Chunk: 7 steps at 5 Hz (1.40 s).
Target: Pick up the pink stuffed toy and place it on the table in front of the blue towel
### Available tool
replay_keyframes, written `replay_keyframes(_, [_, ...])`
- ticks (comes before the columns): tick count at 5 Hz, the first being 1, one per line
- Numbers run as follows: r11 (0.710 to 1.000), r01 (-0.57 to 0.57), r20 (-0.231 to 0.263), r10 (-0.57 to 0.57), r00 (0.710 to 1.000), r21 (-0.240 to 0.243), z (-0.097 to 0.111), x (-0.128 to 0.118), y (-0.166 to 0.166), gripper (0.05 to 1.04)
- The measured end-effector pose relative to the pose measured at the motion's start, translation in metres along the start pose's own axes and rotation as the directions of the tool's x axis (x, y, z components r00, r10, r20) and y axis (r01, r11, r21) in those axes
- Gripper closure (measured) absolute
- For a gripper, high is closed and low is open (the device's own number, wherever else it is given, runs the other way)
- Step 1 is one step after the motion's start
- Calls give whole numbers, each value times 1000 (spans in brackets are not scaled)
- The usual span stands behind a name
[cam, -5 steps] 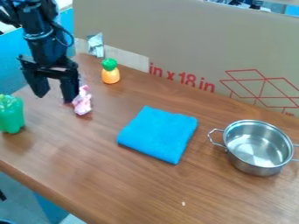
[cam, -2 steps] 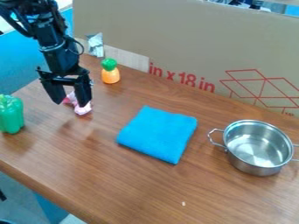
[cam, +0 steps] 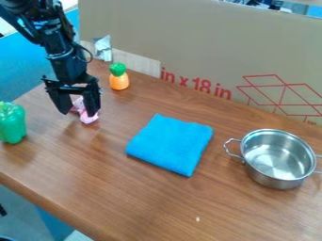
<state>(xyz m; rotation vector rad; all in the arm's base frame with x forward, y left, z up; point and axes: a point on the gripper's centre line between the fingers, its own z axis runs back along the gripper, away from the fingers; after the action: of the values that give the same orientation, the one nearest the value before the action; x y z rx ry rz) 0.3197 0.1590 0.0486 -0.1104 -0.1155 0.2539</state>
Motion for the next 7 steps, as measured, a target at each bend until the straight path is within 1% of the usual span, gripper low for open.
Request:
replay_keyframes(1, [999, -30, 13, 29, 999, 25, -6, 7, 4, 81])
replay_keyframes(2, [991, -110, 55, 106, 993, 72, -10, 15, 8, 134])
replay_keyframes(3, [973, -211, 104, 201, 974, 90, -16, 16, 10, 416])
replay_keyframes(4, [970, -231, 111, 222, 969, 76, -15, 9, 12, 685])
replay_keyframes(5, [970, -236, 107, 229, 968, 63, -13, 2, 12, 830])
replay_keyframes(6, [981, -186, 80, 182, 980, 56, -12, -2, 9, 890])
replay_keyframes(7, [992, -110, 105, 102, 989, 69, 12, -3, 4, 916])
